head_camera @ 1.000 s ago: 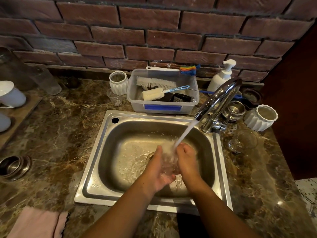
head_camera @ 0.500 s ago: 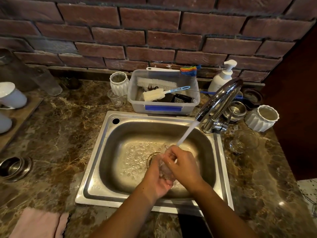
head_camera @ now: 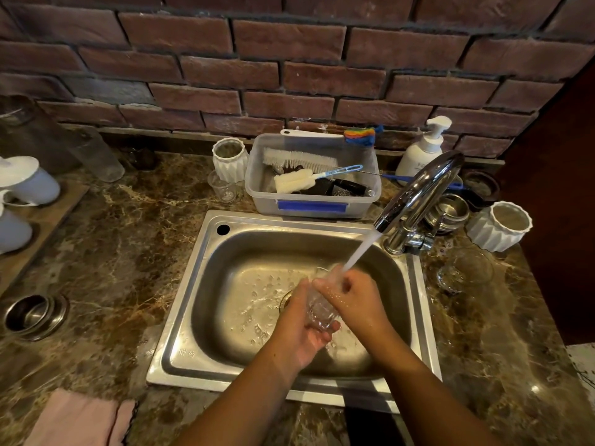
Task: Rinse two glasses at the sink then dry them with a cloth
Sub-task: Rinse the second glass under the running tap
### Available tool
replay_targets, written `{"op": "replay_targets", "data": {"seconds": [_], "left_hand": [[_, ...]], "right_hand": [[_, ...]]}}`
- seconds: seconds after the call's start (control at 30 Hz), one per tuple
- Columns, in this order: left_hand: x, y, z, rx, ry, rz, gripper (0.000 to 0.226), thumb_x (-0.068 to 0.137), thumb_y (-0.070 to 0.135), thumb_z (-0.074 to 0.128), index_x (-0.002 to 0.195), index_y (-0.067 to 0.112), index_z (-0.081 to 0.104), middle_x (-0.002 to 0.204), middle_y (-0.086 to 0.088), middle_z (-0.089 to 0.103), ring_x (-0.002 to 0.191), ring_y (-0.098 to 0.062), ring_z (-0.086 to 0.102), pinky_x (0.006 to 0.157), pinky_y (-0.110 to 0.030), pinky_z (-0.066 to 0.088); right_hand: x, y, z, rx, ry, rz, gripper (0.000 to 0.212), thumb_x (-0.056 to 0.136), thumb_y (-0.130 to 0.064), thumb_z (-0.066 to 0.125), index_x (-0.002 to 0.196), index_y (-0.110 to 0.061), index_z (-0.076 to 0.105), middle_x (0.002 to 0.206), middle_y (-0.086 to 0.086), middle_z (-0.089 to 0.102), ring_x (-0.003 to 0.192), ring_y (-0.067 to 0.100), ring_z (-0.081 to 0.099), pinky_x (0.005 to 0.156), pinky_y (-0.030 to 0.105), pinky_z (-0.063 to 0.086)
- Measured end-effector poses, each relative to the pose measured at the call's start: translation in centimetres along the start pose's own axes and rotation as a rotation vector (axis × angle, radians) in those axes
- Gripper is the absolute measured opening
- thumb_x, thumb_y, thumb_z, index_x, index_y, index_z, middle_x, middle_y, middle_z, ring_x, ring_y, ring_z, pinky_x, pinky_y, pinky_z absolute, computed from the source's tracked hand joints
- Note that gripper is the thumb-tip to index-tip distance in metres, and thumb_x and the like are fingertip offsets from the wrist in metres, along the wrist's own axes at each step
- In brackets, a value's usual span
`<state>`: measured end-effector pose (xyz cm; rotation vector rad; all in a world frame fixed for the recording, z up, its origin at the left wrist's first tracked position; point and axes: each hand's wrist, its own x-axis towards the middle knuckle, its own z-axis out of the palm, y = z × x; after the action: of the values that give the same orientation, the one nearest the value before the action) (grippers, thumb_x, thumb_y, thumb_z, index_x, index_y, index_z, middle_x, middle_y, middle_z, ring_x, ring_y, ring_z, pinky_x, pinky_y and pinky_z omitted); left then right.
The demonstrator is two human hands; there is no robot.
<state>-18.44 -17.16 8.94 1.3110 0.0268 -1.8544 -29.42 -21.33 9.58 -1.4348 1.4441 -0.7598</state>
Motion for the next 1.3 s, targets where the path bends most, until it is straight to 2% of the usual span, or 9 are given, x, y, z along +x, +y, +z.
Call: {"op": "replay_targets", "data": {"seconds": [0.1, 0.23, 0.37, 0.63, 0.73, 0.83, 1.03, 1.13, 1.3], "left_hand": [[0.4, 0.1, -0.6, -0.164, -0.087, -0.097, 0.057, 0.096, 0.051, 0.054, 0.12, 0.003, 0.071, 0.087, -0.012, 0.071, 0.056, -0.018, 0.058, 0.045, -0.022, 0.043], [0.3, 0.0, -0.6, -0.014, -0.1, -0.012, 0.053, 0.096, 0.055, 0.052, 0.111, 0.008, 0.073, 0.094, -0.014, 0.075, 0.07, -0.022, 0.066, 0.058, -0.028, 0.048], [0.2, -0.2, -0.3, 0.196, -0.098, 0.131, 0.051, 0.095, 0.063, 0.048, 0.112, 0.023, 0.076, 0.103, -0.012, 0.077, 0.074, -0.022, 0.066, 0.065, -0.034, 0.049], [0.0, 0.6, -0.6, -0.077, -0.321, -0.046, 0.061, 0.102, 0.057, 0.04, 0.125, 0.005, 0.063, 0.088, -0.012, 0.07, 0.056, -0.017, 0.061, 0.043, -0.022, 0.043], [-0.2, 0.3, -0.7, 0.097, -0.241, -0.018, 0.059, 0.103, 0.054, 0.04, 0.118, 0.004, 0.066, 0.096, -0.018, 0.072, 0.063, -0.023, 0.066, 0.053, -0.028, 0.05], [0.0, 0.4, -0.6, 0.166, -0.216, 0.025, 0.069, 0.097, 0.063, 0.04, 0.12, 0.005, 0.069, 0.101, -0.02, 0.072, 0.079, -0.029, 0.067, 0.072, -0.038, 0.052], [-1.0, 0.3, 0.0, 0.005, -0.273, 0.025, 0.067, 0.095, 0.065, 0.044, 0.107, 0.008, 0.077, 0.087, -0.013, 0.069, 0.061, -0.019, 0.061, 0.053, -0.026, 0.047], [-1.0, 0.2, 0.1, -0.069, -0.278, 0.001, 0.075, 0.095, 0.068, 0.04, 0.107, 0.002, 0.073, 0.082, -0.014, 0.067, 0.057, -0.017, 0.061, 0.048, -0.024, 0.048], [-1.3, 0.0, -0.2, -0.016, -0.259, 0.025, 0.072, 0.097, 0.066, 0.037, 0.101, 0.005, 0.076, 0.087, -0.016, 0.07, 0.067, -0.022, 0.065, 0.054, -0.028, 0.053]], "right_hand": [[-0.6, 0.5, 0.1, 0.097, 0.011, -0.068, 0.017, 0.083, -0.029, 0.078, 0.076, -0.017, 0.069, 0.072, 0.0, 0.068, 0.068, 0.004, 0.063, 0.063, 0.015, 0.05], [-0.4, 0.4, 0.0, 0.023, 0.031, -0.023, 0.034, 0.088, -0.034, 0.073, 0.062, -0.016, 0.059, 0.054, 0.0, 0.054, 0.049, -0.001, 0.051, 0.05, 0.013, 0.041], [0.5, -0.4, -0.1, -0.081, 0.045, 0.015, 0.042, 0.09, -0.044, 0.067, 0.058, -0.018, 0.06, 0.05, -0.002, 0.057, 0.045, 0.007, 0.057, 0.05, 0.029, 0.048], [0.7, -1.4, -0.6, 0.2, 0.01, -0.002, 0.043, 0.082, -0.043, 0.069, 0.072, -0.001, 0.065, 0.06, 0.003, 0.063, 0.054, 0.013, 0.062, 0.056, 0.031, 0.051], [1.0, -1.4, -0.8, 0.144, 0.038, 0.004, 0.036, 0.09, -0.037, 0.068, 0.069, -0.008, 0.068, 0.058, 0.016, 0.062, 0.05, 0.032, 0.058, 0.053, 0.043, 0.049], [1.2, -1.5, -0.8, 0.05, 0.004, 0.02, 0.038, 0.092, -0.036, 0.067, 0.062, -0.014, 0.064, 0.054, 0.005, 0.057, 0.05, 0.017, 0.053, 0.053, 0.036, 0.045], [0.9, -1.6, 0.3, 0.152, 0.069, 0.096, 0.028, 0.098, -0.034, 0.057, 0.08, -0.016, 0.068, 0.068, -0.002, 0.067, 0.065, 0.008, 0.065, 0.067, 0.035, 0.053], [0.2, -1.5, 0.7, 0.272, 0.076, 0.171, 0.033, 0.099, -0.041, 0.053, 0.094, -0.013, 0.069, 0.083, 0.006, 0.073, 0.081, 0.02, 0.072, 0.076, 0.038, 0.057], [-0.4, -0.9, 0.6, 0.366, 0.012, 0.274, 0.035, 0.098, -0.048, 0.05, 0.107, -0.018, 0.065, 0.095, 0.007, 0.075, 0.088, 0.018, 0.074, 0.078, 0.033, 0.06]]}}
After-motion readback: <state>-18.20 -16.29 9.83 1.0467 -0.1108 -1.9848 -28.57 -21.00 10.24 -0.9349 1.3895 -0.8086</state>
